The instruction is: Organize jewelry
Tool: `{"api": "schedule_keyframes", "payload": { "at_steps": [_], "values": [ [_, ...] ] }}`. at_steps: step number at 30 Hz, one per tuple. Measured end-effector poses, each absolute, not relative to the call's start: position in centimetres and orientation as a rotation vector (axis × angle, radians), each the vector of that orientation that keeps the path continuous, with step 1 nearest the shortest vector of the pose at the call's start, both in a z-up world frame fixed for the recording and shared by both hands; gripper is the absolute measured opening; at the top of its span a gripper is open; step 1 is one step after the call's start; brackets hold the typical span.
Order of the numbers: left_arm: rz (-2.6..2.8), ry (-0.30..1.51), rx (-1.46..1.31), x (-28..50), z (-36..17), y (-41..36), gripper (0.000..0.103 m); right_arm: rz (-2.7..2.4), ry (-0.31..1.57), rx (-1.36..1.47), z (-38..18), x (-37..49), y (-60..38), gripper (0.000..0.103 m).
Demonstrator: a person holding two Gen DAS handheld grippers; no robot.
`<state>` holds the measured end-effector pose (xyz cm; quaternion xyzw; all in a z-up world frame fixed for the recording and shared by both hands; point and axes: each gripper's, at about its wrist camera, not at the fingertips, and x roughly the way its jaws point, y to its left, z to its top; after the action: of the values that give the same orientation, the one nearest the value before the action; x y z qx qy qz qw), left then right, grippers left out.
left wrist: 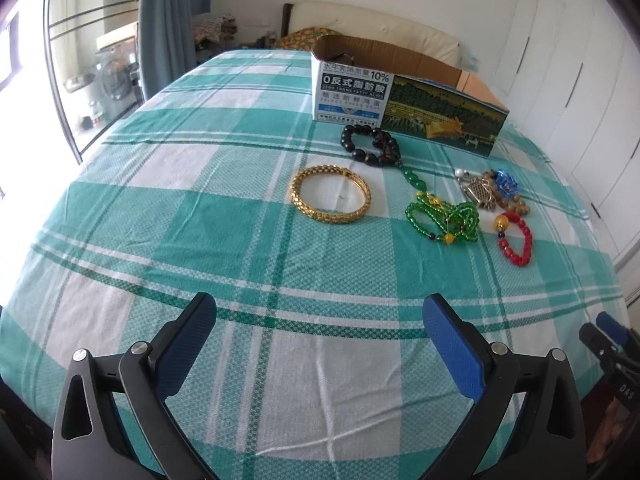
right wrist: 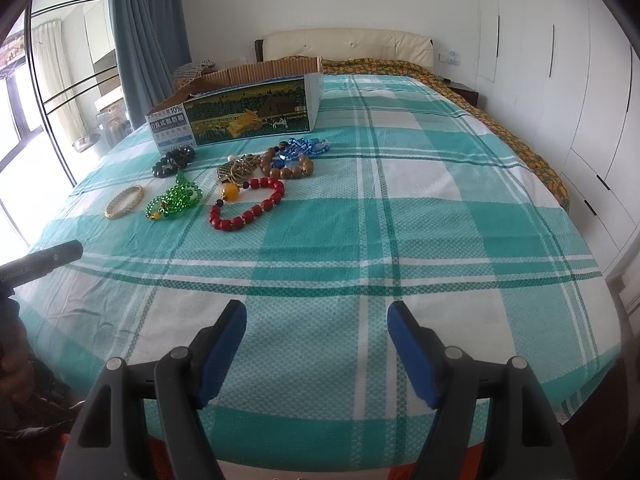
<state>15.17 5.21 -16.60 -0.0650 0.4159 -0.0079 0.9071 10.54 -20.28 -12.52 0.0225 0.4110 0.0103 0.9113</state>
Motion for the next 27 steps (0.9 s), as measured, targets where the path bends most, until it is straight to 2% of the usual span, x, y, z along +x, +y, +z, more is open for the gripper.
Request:
{"api": "schedule_keyframes", "payload": {
  "at_steps": [27],
  "values": [
    [0.016, 0.855, -0.159, 15.4, -15.7, 8.0, 0.103, 0.045, 0.863, 0.047, -12.6, 10.7, -19.4, 0.075]
  ]
}}
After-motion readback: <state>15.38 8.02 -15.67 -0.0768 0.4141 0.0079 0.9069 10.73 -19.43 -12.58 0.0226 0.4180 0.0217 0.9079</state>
